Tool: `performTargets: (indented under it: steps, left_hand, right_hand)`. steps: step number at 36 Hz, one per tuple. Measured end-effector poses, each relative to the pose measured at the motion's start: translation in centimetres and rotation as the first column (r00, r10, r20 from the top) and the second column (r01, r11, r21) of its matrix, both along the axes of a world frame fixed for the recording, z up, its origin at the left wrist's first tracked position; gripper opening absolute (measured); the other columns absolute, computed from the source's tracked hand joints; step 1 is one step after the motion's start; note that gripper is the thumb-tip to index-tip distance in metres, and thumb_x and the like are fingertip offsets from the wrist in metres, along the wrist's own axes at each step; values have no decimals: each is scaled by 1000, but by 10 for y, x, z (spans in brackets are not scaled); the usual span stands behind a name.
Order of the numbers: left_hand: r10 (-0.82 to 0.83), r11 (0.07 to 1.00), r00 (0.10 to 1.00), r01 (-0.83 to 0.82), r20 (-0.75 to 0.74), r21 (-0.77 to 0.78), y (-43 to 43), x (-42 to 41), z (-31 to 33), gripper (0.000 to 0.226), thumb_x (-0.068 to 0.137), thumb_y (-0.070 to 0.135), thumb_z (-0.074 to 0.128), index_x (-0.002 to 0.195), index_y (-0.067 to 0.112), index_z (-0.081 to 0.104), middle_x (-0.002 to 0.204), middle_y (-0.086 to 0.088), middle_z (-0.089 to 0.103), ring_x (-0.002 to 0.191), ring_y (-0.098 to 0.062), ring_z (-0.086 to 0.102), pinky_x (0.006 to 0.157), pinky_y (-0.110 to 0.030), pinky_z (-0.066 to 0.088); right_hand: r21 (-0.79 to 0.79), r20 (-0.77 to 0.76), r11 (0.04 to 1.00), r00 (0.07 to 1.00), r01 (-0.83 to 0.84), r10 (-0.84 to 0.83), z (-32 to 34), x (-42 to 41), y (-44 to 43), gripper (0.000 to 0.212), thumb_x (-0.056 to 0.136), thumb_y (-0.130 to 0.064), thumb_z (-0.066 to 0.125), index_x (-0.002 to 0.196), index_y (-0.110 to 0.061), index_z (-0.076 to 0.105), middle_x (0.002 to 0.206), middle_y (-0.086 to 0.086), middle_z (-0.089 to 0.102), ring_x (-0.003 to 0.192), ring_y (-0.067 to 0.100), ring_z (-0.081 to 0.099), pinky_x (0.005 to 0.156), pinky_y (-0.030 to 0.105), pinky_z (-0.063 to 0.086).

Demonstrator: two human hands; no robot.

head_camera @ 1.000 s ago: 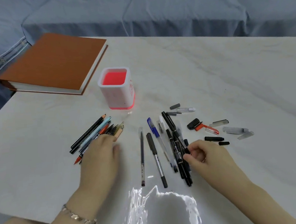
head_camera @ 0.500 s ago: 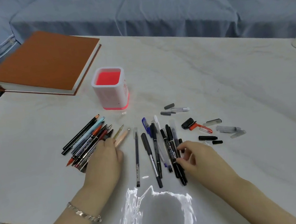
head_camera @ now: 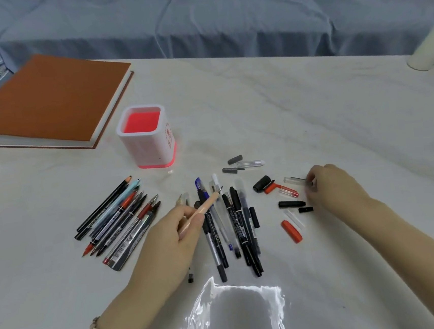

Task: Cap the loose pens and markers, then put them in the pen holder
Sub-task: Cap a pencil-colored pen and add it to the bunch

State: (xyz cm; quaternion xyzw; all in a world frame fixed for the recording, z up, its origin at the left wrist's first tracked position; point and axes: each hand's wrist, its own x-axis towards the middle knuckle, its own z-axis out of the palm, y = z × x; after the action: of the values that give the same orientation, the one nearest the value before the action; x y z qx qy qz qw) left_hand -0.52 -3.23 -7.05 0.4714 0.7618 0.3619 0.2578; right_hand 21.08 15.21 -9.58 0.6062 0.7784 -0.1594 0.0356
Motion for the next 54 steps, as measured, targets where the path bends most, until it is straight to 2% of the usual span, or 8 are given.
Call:
performTargets:
  steps: [13, 16, 19, 25, 29, 42, 51, 54]
  left_hand:
    - [-75, 997, 995, 74, 67, 15, 7, 15, 5, 10, 89, 35, 51, 83, 34, 59, 58, 20, 53, 50, -1, 44, 50, -10, 36]
    - [-88, 996, 990, 87, 111, 15, 7, 17, 9, 8, 87, 35, 52, 85, 38, 59, 58, 20, 54, 50, -1, 44, 49, -11, 37]
    - [-103, 995, 984, 99, 143, 32, 7, 20, 13, 9, 87, 34, 53, 87, 37, 62, 57, 19, 54, 53, -2, 44, 51, -11, 35]
    - [-128, 992, 979, 123, 159, 37, 4, 25, 19, 11, 86, 30, 55, 85, 40, 62, 72, 11, 59, 57, -2, 47, 53, -9, 36]
    - [-155, 988, 975, 151, 159, 37, 2, 26, 24, 11, 85, 33, 54, 88, 37, 63, 65, 27, 58, 60, 5, 50, 56, -5, 36]
    - [-286, 957, 958, 286, 7, 46, -6, 25, 27, 16, 85, 41, 54, 94, 38, 67, 90, 19, 57, 79, 0, 52, 68, -5, 37]
    - [-363, 926, 926, 370, -104, 69, -10, 16, 24, 32, 81, 53, 43, 101, 39, 64, 82, 19, 53, 75, 1, 50, 67, -7, 36]
    - [-376, 920, 920, 385, -110, 74, -10, 15, 25, 27, 83, 53, 44, 102, 43, 60, 81, 17, 54, 77, -1, 51, 67, -8, 36]
  right_hand:
    - [224, -365, 967, 910, -120, 197, 9, 19, -24, 18, 88, -17, 57, 103, -10, 65, 97, 3, 57, 100, 20, 49, 82, 17, 28]
    - [93, -608, 991, 782, -96, 133, 31, 12, -44, 9, 91, -21, 52, 95, -29, 55, 88, -8, 63, 85, -1, 55, 72, 6, 35]
    - [-33, -745, 992, 664, -126, 60, 47, 6, -62, 19, 91, -19, 51, 91, -38, 55, 58, -8, 61, 58, 0, 56, 59, 3, 39]
    - [-200, -847, 980, 504, -10, -167, 54, -6, -78, 7, 82, -16, 65, 77, -20, 61, 43, -7, 52, 36, 3, 47, 45, 5, 35]
    - [-264, -872, 965, 424, 10, -243, 58, -10, -83, 13, 76, -9, 69, 65, -15, 65, 45, -11, 58, 37, 3, 45, 39, 10, 36]
    - [-259, -856, 948, 499, -183, -137, 58, -9, -91, 17, 67, -10, 76, 68, -27, 73, 66, -11, 66, 51, 11, 54, 48, 16, 47]
    - [-177, -829, 934, 559, -311, 29, 60, -6, -88, 27, 52, -54, 66, 75, -39, 68, 76, 1, 64, 65, 30, 54, 61, 36, 46]
    - [-195, -844, 907, 536, -373, 39, 63, -7, -88, 22, 53, -50, 67, 73, -40, 68, 72, -5, 65, 59, 11, 55, 59, 21, 45]
